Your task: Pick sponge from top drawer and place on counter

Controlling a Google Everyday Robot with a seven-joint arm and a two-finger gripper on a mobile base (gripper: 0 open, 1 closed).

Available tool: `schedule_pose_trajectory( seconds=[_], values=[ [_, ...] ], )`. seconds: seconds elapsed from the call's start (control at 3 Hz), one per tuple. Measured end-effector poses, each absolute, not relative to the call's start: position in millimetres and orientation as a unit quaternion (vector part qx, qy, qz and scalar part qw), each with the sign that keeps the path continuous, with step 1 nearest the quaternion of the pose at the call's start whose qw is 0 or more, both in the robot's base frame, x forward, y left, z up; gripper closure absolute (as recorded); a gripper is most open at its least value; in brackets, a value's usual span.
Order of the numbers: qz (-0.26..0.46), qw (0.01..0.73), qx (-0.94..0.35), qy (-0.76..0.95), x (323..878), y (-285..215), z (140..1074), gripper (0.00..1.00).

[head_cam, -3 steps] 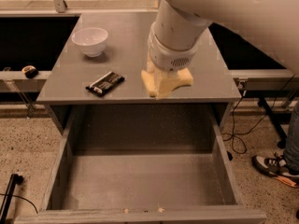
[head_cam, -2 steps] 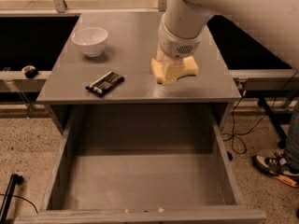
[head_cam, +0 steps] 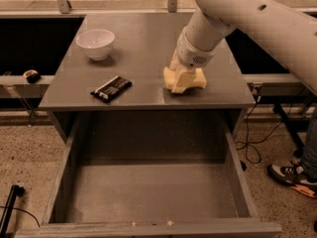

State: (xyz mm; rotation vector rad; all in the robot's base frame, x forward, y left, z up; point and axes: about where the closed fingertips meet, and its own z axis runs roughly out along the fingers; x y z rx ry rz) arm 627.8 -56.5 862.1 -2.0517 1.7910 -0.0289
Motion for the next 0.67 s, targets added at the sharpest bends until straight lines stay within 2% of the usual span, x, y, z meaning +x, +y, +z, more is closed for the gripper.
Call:
schedule_pose_trajectory(
  seconds=[0.67],
  values=[
    [0.005, 0.213, -0.734, 0.644, 629.3, -53.3, 855.4, 0.18]
  ],
)
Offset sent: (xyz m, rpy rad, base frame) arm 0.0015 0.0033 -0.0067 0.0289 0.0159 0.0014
